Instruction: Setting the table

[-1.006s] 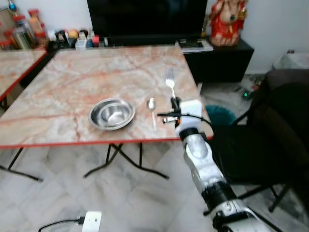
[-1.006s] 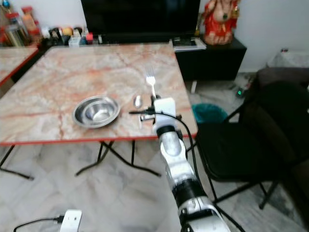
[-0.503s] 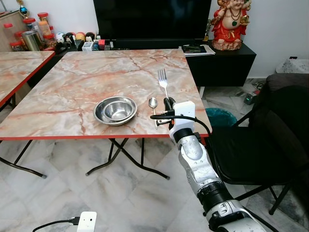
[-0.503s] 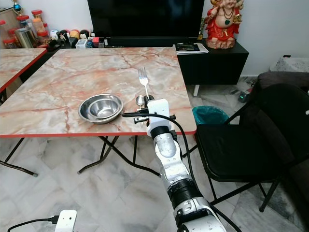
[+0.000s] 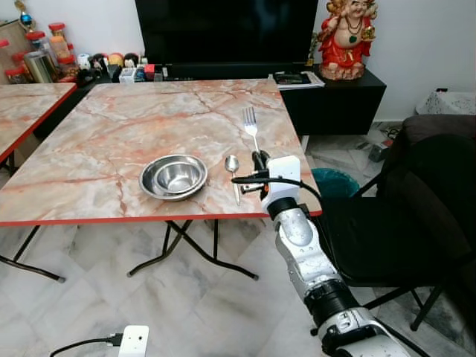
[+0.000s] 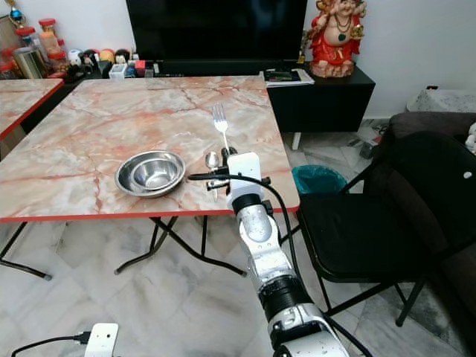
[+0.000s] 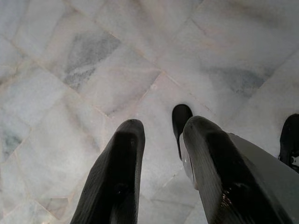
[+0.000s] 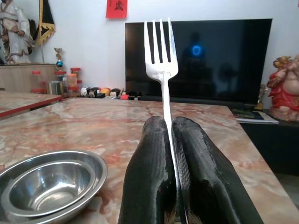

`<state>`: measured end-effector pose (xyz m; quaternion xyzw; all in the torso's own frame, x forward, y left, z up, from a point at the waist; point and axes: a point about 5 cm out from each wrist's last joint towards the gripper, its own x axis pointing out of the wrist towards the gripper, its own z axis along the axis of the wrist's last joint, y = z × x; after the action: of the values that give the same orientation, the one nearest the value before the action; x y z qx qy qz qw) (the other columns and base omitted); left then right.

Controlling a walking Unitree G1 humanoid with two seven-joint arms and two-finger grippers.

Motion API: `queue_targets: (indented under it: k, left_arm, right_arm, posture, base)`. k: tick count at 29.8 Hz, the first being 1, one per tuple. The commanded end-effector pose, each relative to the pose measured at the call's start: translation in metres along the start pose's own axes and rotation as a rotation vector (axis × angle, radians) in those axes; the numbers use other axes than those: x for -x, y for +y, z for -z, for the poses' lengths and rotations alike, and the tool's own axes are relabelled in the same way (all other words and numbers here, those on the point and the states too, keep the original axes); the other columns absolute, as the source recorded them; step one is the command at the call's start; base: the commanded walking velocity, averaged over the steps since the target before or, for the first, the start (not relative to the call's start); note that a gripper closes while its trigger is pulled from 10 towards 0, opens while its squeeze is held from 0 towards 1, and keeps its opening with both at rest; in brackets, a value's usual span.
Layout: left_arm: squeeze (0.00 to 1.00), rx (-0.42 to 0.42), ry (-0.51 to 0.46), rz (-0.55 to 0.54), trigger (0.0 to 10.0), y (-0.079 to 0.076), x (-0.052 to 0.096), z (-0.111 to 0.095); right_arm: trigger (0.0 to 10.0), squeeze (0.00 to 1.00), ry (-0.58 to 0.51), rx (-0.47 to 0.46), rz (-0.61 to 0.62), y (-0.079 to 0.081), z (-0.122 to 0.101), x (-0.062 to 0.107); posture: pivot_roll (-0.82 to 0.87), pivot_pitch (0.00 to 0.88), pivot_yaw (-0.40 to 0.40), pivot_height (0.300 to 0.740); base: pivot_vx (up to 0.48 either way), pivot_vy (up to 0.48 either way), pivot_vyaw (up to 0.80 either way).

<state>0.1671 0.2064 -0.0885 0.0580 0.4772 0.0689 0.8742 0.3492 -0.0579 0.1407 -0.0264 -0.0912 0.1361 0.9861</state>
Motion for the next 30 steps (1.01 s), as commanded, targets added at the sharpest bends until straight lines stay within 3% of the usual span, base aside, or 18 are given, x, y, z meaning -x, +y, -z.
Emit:
queue_targets:
  k: [1, 5, 10, 25, 30]
  left_arm:
    - [0.00, 0.002, -0.004, -0.010, 10.0, 0.001, 0.000, -0.002]
    - [0.00, 0.001, -0.003, -0.010, 10.0, 0.001, 0.000, -0.002]
    - [0.00, -0.002, -0.003, -0.008, 10.0, 0.001, 0.000, -0.002]
    - [0.00, -0.002, 0.000, -0.002, 10.0, 0.000, 0.000, 0.000]
    - [0.00, 0.004, -0.010, 0.029, 10.0, -0.005, 0.000, -0.002]
  right_arm:
    - [10.0, 0.00, -0.017, 0.002, -0.008, 0.001, -0.006, -0.003]
    - [10.0, 0.00, -0.020, 0.022, -0.025, 0.003, -0.006, -0.002]
    - [10.0, 0.00, -0.036, 0.013, -0.034, 0.005, -0.007, -0.002]
    - [10.0, 0.00, -0.031, -0.021, -0.026, 0.007, -0.006, 0.000]
    - [10.0, 0.00, 0.022, -0.051, -0.002, 0.009, 0.005, 0.007]
  posture:
    - [-0.02, 0.000, 0.013, 0.740]
    - [-0.02, 0.000, 0.013, 0.740]
    - [-0.02, 0.000, 0.013, 0.740]
    - [-0.02, 0.000, 0.014, 0.740]
    - [-0.02, 0.000, 0.009, 0.740]
  base:
    - [0.322, 0.000, 0.00]
    - [0.321, 0.000, 0.00]
    - [0.322, 0.000, 0.80]
    - [0.317, 0.000, 0.00]
    - [0.000, 0.000, 0.00]
